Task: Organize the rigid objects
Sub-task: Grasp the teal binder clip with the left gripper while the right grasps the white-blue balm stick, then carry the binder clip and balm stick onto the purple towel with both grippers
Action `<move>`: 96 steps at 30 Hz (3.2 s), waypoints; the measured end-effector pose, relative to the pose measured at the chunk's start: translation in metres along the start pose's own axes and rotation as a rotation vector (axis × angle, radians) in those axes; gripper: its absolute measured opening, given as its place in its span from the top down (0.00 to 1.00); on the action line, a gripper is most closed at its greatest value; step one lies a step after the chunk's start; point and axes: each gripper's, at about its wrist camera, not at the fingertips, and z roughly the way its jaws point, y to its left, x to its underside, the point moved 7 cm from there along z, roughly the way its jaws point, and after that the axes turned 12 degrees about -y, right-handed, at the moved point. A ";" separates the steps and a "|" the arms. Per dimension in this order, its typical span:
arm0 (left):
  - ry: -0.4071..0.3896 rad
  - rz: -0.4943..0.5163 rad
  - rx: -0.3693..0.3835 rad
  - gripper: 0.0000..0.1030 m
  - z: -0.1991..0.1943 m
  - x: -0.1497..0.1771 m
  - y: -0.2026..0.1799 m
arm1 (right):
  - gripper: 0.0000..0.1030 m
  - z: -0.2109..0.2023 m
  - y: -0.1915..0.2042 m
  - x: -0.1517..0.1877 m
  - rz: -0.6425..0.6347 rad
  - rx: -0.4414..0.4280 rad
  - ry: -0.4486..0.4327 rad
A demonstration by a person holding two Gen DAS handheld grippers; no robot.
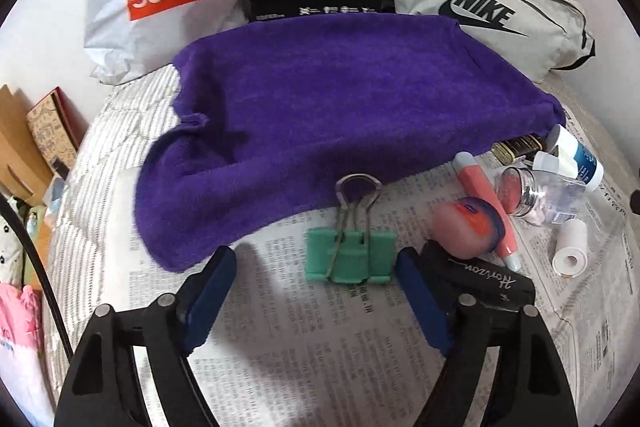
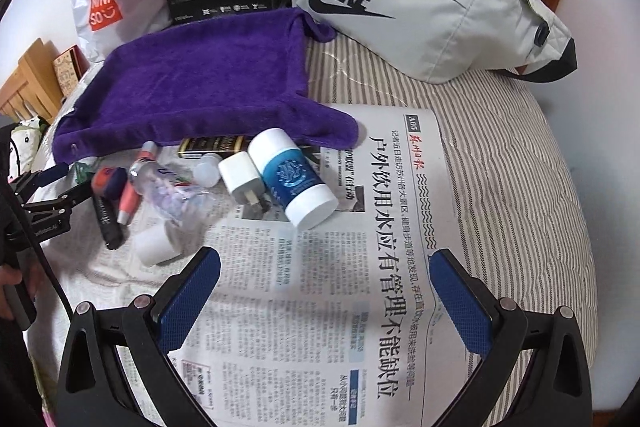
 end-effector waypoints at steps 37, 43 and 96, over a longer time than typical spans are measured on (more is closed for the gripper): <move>-0.027 -0.038 0.007 0.62 0.000 -0.005 -0.006 | 0.64 0.083 0.029 -0.012 -0.194 -0.215 0.098; -0.023 -0.044 -0.004 0.62 0.000 -0.005 -0.006 | 0.64 0.084 0.031 -0.013 -0.169 -0.205 0.090; -0.083 -0.147 0.095 0.62 -0.056 -0.050 0.016 | 0.65 0.032 0.029 -0.067 -0.061 -0.376 -0.020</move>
